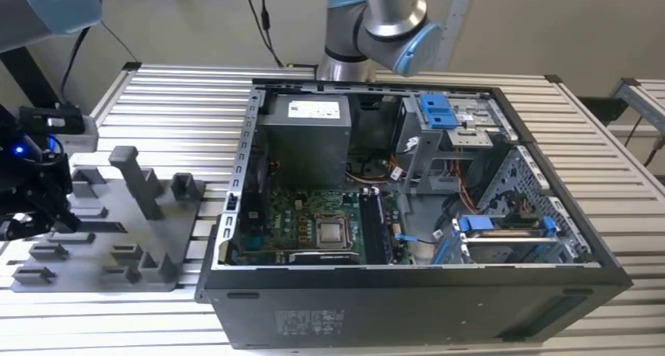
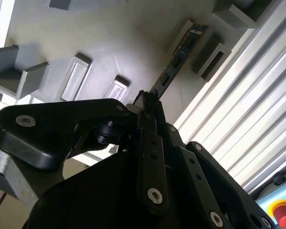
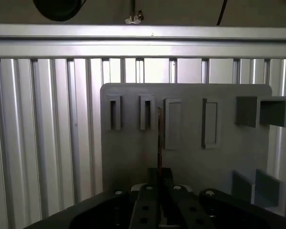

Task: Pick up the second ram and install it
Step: 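Pick up the second ram and move it above second insertion slot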

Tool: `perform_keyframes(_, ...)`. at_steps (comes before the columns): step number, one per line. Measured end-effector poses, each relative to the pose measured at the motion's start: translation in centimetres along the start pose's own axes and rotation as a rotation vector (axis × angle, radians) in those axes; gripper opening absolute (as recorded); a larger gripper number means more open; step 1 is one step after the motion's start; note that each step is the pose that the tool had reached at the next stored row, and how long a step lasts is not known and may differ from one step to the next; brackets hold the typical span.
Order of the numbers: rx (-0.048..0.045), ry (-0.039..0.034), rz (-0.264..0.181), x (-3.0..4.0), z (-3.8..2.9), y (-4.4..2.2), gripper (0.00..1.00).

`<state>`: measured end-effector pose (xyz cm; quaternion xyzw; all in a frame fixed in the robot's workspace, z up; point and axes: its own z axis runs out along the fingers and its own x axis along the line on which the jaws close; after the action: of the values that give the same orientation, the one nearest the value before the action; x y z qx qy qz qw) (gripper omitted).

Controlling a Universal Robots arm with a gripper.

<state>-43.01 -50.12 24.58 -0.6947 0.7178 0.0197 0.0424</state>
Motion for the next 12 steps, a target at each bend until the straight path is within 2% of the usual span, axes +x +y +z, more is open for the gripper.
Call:
perform_keyframes(2,0.0,-0.0114,0.001,0.0,-0.05,-0.01,0.14)
perform_keyframes(5,-0.0009,-0.0397,0.005,0.0,-0.11,-0.01,0.14)
perform_keyframes(6,-0.0005,-0.0451,0.009,0.0,-0.11,0.0,0.14)
perform_keyframes(9,0.0022,-0.0483,0.037,0.0,-0.12,-0.01,0.14)
perform_keyframes(12,0.0041,-0.0545,0.056,0.0,-0.17,-0.01,0.14)
